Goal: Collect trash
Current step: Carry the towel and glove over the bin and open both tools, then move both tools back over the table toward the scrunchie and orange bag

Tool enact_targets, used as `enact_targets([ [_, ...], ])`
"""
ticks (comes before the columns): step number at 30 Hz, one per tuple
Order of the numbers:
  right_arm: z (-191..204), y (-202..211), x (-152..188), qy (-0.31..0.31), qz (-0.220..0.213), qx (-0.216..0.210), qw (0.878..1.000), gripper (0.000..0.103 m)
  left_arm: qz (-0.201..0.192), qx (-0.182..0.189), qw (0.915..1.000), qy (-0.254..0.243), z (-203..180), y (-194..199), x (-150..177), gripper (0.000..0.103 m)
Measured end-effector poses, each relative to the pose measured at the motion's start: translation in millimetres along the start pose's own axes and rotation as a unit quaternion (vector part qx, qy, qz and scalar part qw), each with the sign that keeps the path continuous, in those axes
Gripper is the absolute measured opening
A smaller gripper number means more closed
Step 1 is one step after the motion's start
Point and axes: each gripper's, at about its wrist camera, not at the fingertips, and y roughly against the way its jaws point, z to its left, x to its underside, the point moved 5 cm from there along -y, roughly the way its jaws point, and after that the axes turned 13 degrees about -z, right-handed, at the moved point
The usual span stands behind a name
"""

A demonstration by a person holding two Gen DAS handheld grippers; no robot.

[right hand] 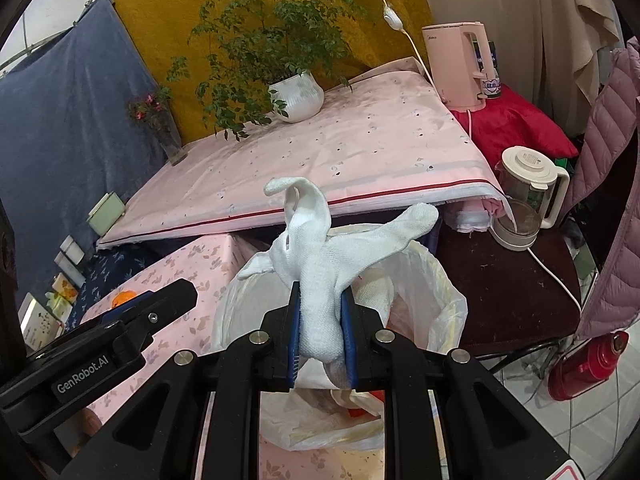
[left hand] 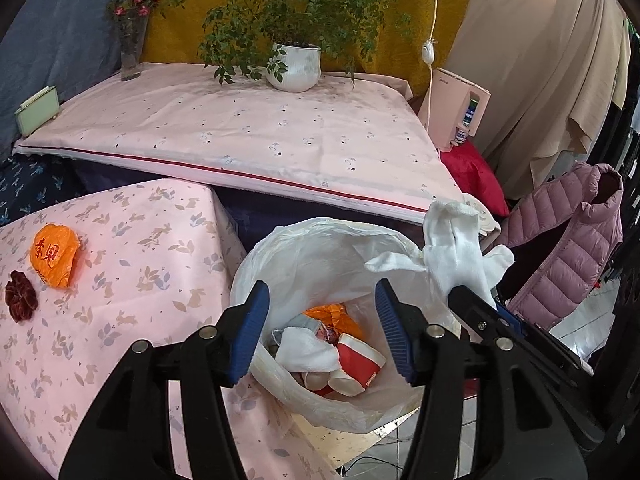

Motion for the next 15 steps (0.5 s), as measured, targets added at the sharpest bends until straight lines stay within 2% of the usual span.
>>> enact_targets([
  [6, 7.2, -4.5, 1.3, 0.008, 0.003, -0.005, 1.0, 0.018, 0.001, -0.018, 0.9998, -0.004, 8.8, 0.8, 5.1, 0.052],
  [8, 9.9, -6.5, 1.5, 0.011, 0.005, -0.005, 1.0, 0.021, 0.001, -0.023, 0.9997, -0.003, 12.5, 1.5, 6.5, 0.053],
  [10, 13.3, -7.5, 1.8, 0.015, 0.005, -0.006, 1.0, 0.022, 0.0, -0.029, 0.9996, -0.001, 16.8, 2.7, 7.6, 0.056],
  [12, 16.0, -7.5, 1.5, 0.016, 0.003, -0.005, 1.0, 0.027, -0.004, -0.038, 0.9993, 0.004, 22.3, 4.9, 8.0, 0.065],
  [14, 17.4, -7.3, 1.4, 0.015, 0.002, -0.006, 1.0, 0.035, -0.007, -0.042, 0.999, 0.008, 26.8, 7.3, 8.3, 0.066],
  [15, 18.9, -7.1, 1.2, 0.016, 0.002, -0.008, 1.0, 0.036, -0.007, -0.042, 0.999, 0.01, 29.1, 8.1, 8.8, 0.066],
])
